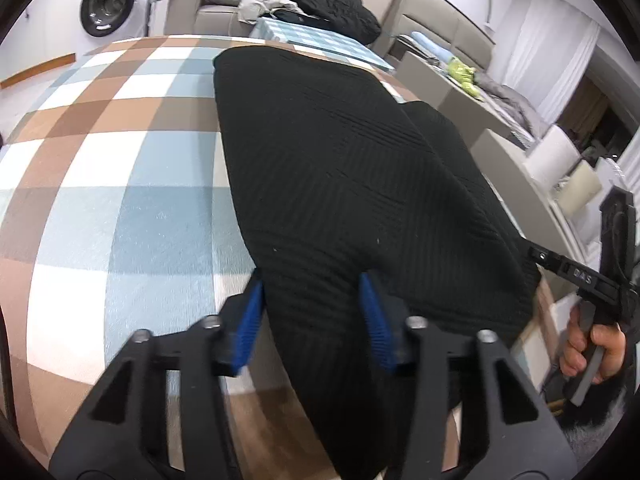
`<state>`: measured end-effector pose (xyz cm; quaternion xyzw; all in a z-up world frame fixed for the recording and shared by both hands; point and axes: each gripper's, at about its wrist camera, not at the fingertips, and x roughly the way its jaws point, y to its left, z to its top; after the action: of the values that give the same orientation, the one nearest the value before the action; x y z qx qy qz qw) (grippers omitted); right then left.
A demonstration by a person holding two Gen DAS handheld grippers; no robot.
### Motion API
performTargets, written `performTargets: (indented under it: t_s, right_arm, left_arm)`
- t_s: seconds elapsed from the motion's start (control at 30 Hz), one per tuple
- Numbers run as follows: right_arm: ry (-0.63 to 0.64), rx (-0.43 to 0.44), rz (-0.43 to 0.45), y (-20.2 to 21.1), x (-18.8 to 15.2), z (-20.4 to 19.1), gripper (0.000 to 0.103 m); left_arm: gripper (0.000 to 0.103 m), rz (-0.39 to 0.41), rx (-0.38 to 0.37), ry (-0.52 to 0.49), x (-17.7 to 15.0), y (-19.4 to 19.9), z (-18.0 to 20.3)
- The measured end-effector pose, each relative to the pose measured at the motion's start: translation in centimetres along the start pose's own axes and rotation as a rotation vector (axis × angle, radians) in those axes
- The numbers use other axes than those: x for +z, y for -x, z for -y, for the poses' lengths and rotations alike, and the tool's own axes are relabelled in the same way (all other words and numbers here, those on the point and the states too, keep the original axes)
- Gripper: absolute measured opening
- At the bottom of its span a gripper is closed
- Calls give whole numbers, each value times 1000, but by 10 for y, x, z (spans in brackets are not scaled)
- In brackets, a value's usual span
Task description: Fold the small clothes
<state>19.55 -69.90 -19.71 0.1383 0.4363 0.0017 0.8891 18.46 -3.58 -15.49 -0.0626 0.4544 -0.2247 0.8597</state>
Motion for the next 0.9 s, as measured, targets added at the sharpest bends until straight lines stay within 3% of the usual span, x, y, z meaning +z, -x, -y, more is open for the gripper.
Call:
performTargets:
  t_s: [0.07,0.13,0.23,0.53,0.63,0.7,0.8,0.9]
  right_arm:
    - [9,14,-3,-11,5,-4,44]
    - [17,15,-5,-21,7,-9,41]
    - [44,22,-14,-25,4,-18,28]
    - [103,37,-46,-23,-25,-68,26]
    - [99,45,-56,-20,-25,-69,28]
    - [100,53,-25,-9,-19,-67,37]
    - [113,94,45,12,-13,-71,41]
    - [145,200,48,18,-12,-89,41]
  left_arm:
    - [27,16,22,-5,1,-1,3]
    - [22,27,37,-13,2,0,5]
    - [20,24,45,-15,1,2,0]
    - [20,51,92,65,0,24,-42]
    - [22,51,87,97,-1,27,-47]
    - [24,58,81,104,-2,30,-48]
    - [33,63,79,107,-3,36,-48]
    - [51,84,77,116,-5,44,-47]
